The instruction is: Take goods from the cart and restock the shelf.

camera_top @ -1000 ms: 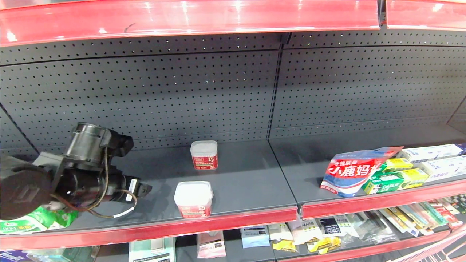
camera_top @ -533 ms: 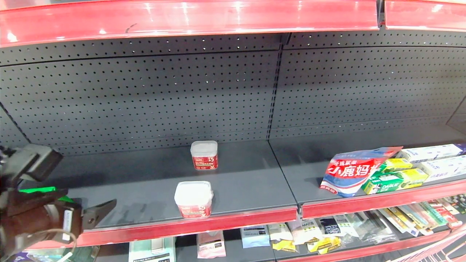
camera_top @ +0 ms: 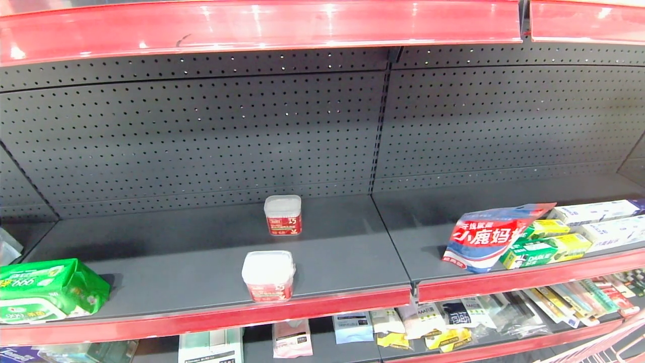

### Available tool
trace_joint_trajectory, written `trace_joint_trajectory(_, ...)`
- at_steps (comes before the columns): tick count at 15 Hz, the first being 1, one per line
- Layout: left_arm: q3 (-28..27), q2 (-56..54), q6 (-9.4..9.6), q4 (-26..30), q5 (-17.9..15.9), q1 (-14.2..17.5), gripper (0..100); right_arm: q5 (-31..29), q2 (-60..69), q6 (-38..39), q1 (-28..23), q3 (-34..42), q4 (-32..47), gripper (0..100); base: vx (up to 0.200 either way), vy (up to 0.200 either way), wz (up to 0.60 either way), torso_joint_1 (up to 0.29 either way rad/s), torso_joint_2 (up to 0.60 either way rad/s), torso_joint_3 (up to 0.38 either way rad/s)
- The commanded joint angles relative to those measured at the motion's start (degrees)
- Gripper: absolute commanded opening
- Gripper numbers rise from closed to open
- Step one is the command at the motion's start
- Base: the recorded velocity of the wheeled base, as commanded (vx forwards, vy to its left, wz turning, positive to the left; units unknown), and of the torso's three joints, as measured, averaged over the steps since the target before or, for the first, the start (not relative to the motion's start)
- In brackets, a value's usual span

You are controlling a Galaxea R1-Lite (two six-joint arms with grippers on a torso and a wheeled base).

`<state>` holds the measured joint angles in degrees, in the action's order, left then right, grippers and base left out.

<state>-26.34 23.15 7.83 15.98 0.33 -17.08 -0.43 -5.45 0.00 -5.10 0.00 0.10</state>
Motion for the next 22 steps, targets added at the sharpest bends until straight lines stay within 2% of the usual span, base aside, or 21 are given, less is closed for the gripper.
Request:
trace_joint_trajectory(1, 0.9, -21.0, 0.87, 10.1, -0.7, 0.0, 100, 0.0, -0.1, 0.0, 0.0, 0.0, 0.0, 100, 0.000, 0.000, 0.00, 0.000, 0.00, 0.000)
trace_joint_trajectory(2, 0.9, -21.5, 0.61, 10.6, 1.1, -0.1, 100, 0.0, -0.1, 0.0, 0.0, 0.0, 0.0, 100, 0.000, 0.000, 0.00, 0.000, 0.00, 0.000)
trace_joint_trajectory(3, 1.6, -21.8, -0.71, 10.6, 4.8, -0.1, 100, 0.0, -0.1, 0.0, 0.0, 0.0, 0.0, 100, 0.000, 0.000, 0.00, 0.000, 0.00, 0.000)
trace_joint_trajectory(4, 2.1, -21.8, -1.15, 10.4, 5.3, -0.1, 100, 0.0, -0.1, 0.0, 0.0, 0.0, 0.0, 100, 0.000, 0.000, 0.00, 0.000, 0.00, 0.000)
trace_joint_trajectory(5, 2.8, -21.8, -2.38, 10.5, 6.1, -0.1, 100, 0.0, -0.1, 0.0, 0.0, 0.0, 0.0, 100, 0.000, 0.000, 0.00, 0.000, 0.00, 0.000)
trace_joint_trajectory(6, 5.6, -22.0, -6.95, 10.5, 10.8, -0.2, 100, 0.0, -0.1, 0.0, 0.0, 0.0, 0.0, 100, 0.000, 0.000, 0.00, 0.000, 0.00, 0.000)
trace_joint_trajectory(8, 14.2, -23.1, -16.97, 8.1, 24.5, -0.9, 100, 0.0, -0.1, 0.0, 0.0, 0.0, 0.0, 100, 0.000, 0.000, 0.00, 0.000, 0.00, 0.000)
trace_joint_trajectory(10, 14.6, -23.1, -16.35, 6.2, 24.5, -0.9, 100, 0.0, -0.1, 0.0, 0.0, 0.0, 0.0, 100, 0.000, 0.000, 0.00, 0.000, 0.00, 0.000)
trace_joint_trajectory(11, 14.7, -23.0, -10.73, 5.6, 25.2, -0.9, 100, 0.0, -0.2, 0.0, 0.0, 0.0, 0.0, 100, 0.000, 0.000, 0.00, 0.000, 0.00, 0.000)
trace_joint_trajectory(13, 15.7, -23.0, -11.17, 4.1, 30.0, -0.9, 100, 0.0, -0.1, 0.1, 0.0, 0.0, 0.0, 100, 0.000, 0.000, 0.00, 0.000, 0.00, 0.000)
trace_joint_trajectory(14, 15.7, -23.1, -11.17, 4.1, 30.3, -0.9, 100, 0.0, -0.2, 0.1, 0.0, -0.1, 0.0, 100, 0.000, 0.000, 0.00, 0.000, 0.00, 0.000)
trace_joint_trajectory(16, 15.6, -23.1, -11.61, 4.1, 29.9, -1.0, 100, 0.1, -0.2, -0.1, 0.1, 0.0, 0.0, 100, 0.000, 0.000, 0.00, 0.000, 0.00, 0.000)
trace_joint_trajectory(17, 15.5, -23.1, -13.45, 4.2, 28.2, -1.0, 100, 0.1, -0.2, 0.0, 0.1, 0.0, 0.0, 100, 0.000, 0.000, 0.00, 0.000, 0.00, 0.000)
trace_joint_trajectory(19, 15.4, -23.1, -15.12, 4.4, 27.7, -1.0, 100, 0.1, -0.2, -0.2, 0.1, 0.0, 0.0, 100, 0.000, 0.000, 0.00, 0.000, 0.00, 0.000)
trace_joint_trajectory(22, 15.4, -23.1, -15.12, 4.3, 27.4, -1.1, 100, 0.1, -0.2, -0.2, 0.1, 0.0, 0.0, 100, 0.000, 0.000, 0.60, 0.002, 0.00, 0.002)
